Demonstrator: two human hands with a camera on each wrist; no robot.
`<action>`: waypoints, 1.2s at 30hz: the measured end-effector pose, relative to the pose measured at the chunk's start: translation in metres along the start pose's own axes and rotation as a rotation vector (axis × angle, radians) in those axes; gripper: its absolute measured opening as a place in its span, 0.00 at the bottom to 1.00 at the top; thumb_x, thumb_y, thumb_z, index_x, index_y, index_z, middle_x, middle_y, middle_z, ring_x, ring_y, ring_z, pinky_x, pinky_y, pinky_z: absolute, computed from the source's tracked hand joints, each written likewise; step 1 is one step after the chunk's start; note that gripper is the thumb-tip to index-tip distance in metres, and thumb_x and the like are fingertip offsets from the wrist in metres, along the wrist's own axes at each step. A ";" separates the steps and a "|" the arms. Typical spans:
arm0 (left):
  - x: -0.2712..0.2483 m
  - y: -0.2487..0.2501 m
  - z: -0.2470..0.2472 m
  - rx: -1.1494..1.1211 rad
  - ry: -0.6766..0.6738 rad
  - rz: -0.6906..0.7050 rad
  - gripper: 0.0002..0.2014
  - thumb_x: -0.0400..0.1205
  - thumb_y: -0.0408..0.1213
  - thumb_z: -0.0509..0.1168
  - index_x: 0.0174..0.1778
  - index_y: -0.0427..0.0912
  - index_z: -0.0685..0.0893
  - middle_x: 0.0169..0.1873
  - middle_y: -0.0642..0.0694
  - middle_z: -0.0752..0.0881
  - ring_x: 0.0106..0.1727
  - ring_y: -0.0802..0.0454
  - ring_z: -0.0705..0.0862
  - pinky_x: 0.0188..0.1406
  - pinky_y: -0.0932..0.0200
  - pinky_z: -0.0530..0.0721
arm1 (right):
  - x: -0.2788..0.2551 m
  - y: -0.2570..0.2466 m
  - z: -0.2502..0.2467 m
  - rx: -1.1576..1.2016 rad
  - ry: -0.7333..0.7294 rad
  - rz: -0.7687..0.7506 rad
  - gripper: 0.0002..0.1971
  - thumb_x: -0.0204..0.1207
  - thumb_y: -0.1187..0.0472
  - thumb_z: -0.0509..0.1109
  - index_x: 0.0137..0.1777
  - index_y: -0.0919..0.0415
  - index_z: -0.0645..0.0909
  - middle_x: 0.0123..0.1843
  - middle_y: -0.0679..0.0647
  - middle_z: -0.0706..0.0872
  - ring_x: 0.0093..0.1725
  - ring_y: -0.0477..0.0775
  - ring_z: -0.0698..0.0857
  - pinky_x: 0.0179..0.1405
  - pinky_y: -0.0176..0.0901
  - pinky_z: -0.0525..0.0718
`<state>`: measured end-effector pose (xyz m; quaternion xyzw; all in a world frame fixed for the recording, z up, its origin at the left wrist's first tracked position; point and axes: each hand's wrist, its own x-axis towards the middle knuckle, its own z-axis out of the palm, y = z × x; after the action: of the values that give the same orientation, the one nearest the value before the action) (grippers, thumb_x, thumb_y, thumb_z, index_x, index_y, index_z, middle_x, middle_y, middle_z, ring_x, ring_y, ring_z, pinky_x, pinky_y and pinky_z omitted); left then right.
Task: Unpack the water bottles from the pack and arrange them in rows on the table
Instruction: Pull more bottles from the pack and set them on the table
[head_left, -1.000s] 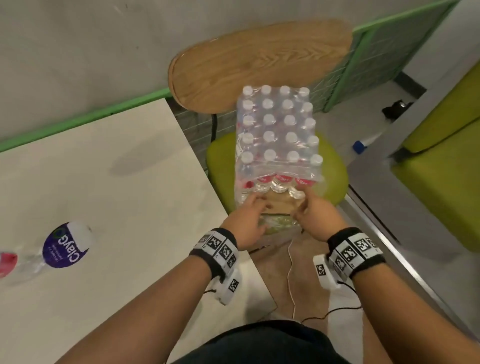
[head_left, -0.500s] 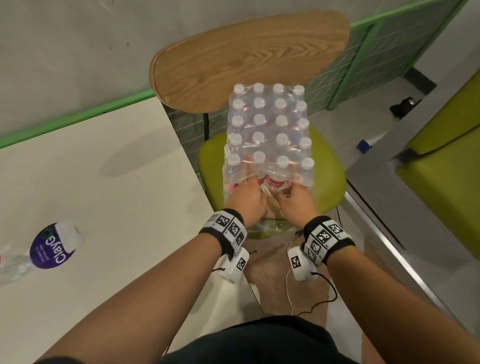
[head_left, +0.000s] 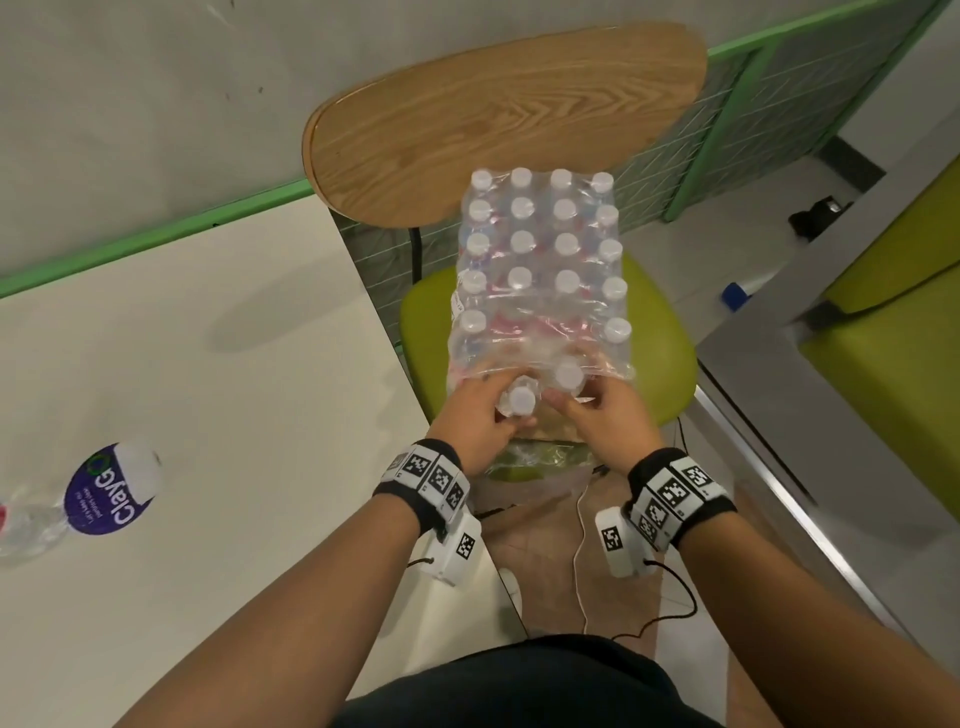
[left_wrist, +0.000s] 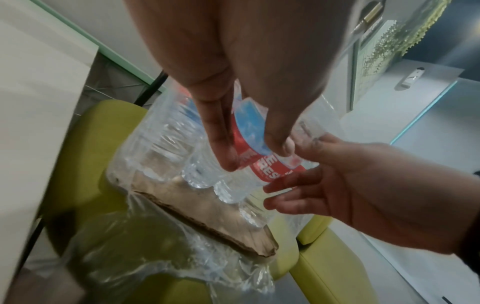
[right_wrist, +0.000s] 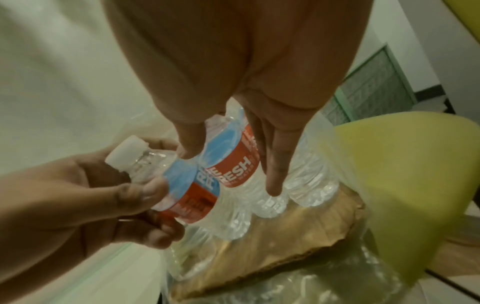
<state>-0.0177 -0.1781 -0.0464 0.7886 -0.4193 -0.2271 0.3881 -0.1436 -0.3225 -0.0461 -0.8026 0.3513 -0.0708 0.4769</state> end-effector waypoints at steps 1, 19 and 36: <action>-0.004 -0.002 -0.003 -0.045 -0.025 0.005 0.26 0.73 0.37 0.77 0.66 0.55 0.82 0.67 0.59 0.82 0.68 0.63 0.77 0.73 0.61 0.73 | -0.003 0.002 -0.001 0.019 0.005 -0.041 0.19 0.70 0.46 0.77 0.61 0.48 0.84 0.52 0.40 0.89 0.53 0.38 0.87 0.53 0.39 0.86; -0.155 -0.031 -0.129 -0.386 0.363 -0.318 0.15 0.79 0.41 0.73 0.61 0.60 0.85 0.50 0.55 0.89 0.34 0.46 0.81 0.39 0.52 0.86 | -0.053 -0.066 0.034 -0.017 -0.082 -0.220 0.17 0.61 0.52 0.85 0.51 0.43 0.89 0.48 0.38 0.90 0.52 0.39 0.87 0.55 0.41 0.87; -0.364 -0.177 -0.257 -0.152 0.710 -0.747 0.19 0.81 0.43 0.70 0.68 0.57 0.79 0.57 0.54 0.85 0.57 0.50 0.80 0.56 0.57 0.76 | -0.127 -0.203 0.299 -0.099 -0.446 -0.380 0.12 0.67 0.55 0.79 0.47 0.46 0.80 0.49 0.40 0.84 0.51 0.45 0.84 0.50 0.51 0.87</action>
<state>0.0457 0.2962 -0.0233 0.8825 0.0657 -0.0987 0.4551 -0.0036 0.0322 -0.0125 -0.8720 0.0846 0.0366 0.4807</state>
